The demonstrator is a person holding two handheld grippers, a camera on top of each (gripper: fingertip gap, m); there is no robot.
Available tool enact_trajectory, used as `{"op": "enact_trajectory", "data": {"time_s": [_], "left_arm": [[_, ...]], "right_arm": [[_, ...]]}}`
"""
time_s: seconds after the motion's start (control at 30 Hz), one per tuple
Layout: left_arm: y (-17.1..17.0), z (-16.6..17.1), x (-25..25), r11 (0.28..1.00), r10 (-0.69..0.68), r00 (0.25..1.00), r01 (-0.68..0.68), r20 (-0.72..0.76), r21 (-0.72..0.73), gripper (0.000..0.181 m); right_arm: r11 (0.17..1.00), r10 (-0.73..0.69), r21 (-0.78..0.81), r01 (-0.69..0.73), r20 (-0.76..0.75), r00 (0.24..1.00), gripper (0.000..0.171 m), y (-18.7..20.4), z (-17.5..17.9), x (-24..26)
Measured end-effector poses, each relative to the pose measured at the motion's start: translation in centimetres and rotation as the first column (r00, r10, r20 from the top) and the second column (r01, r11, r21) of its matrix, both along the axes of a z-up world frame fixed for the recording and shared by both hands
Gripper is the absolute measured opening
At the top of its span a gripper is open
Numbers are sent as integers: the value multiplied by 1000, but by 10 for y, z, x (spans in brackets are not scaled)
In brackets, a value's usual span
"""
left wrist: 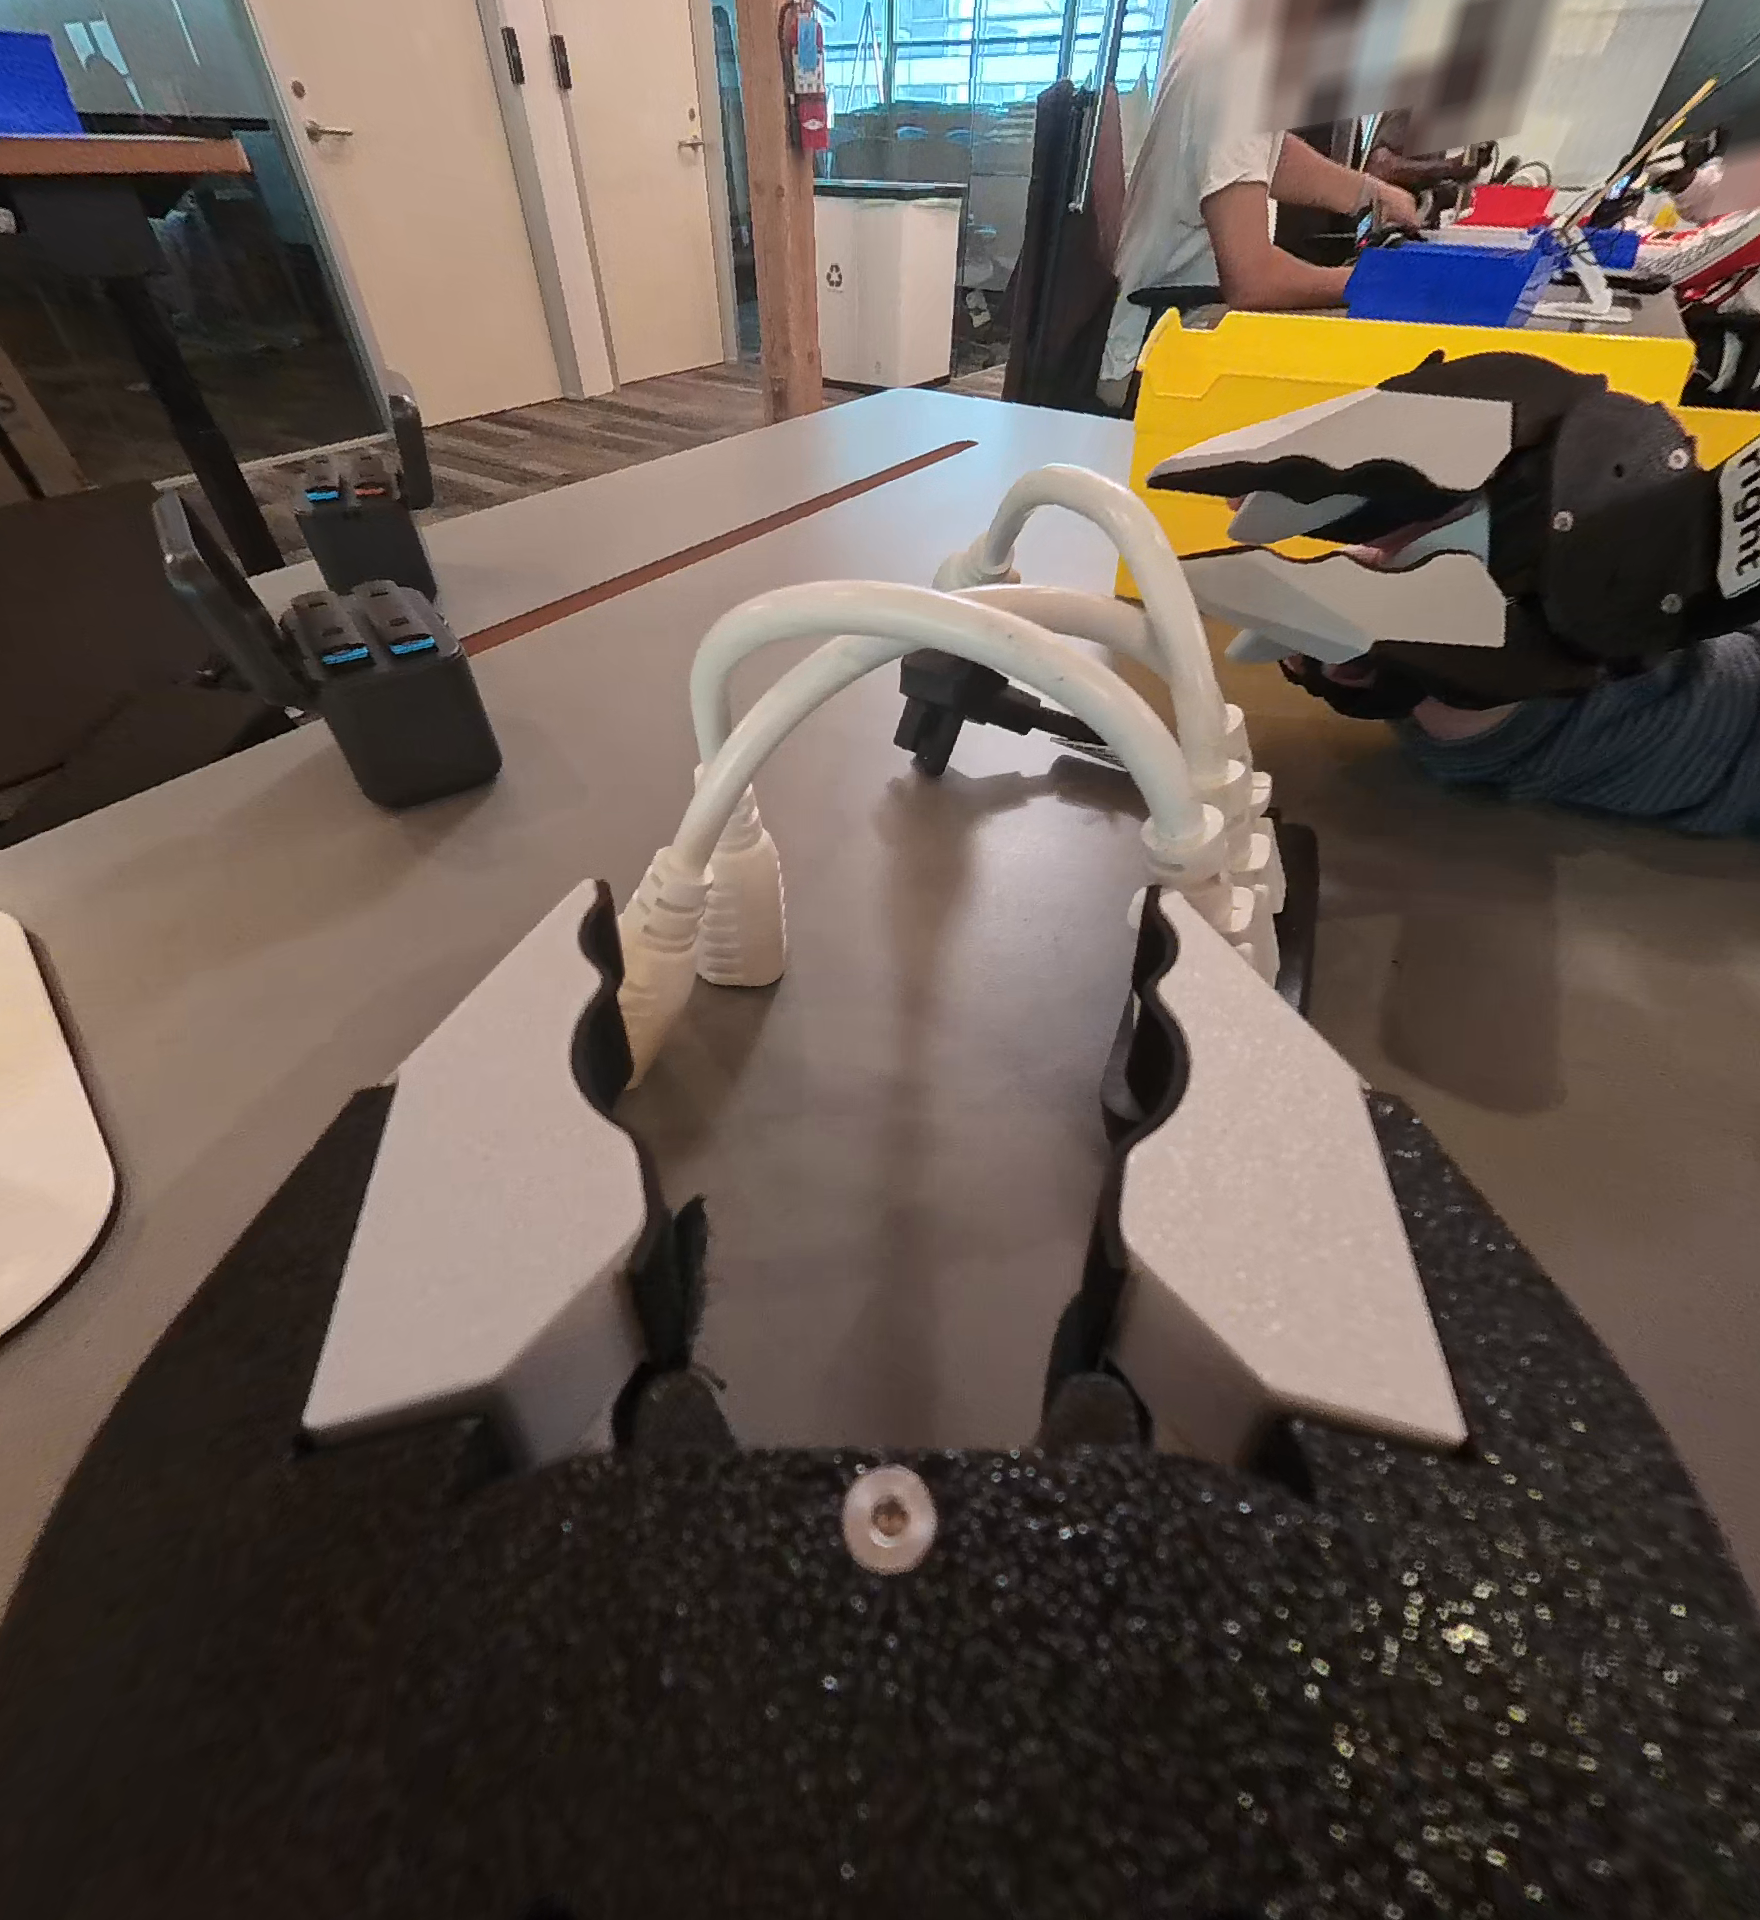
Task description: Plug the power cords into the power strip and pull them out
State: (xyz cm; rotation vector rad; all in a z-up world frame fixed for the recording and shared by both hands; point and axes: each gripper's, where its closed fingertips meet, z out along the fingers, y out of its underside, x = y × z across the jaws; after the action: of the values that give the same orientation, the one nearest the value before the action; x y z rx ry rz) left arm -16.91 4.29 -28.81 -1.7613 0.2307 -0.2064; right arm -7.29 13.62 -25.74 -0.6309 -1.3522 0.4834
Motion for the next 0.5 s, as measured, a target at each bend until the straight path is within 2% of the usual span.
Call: {"op": "enact_trajectory", "data": {"time_s": [0.5], "left_arm": [[-4, 4, 9, 999, -43, 999, 43, 9, 26, 97]], "right_arm": [[1000, -12, -19, 12, -2, 1000, 20, 4, 0, 0]]}}
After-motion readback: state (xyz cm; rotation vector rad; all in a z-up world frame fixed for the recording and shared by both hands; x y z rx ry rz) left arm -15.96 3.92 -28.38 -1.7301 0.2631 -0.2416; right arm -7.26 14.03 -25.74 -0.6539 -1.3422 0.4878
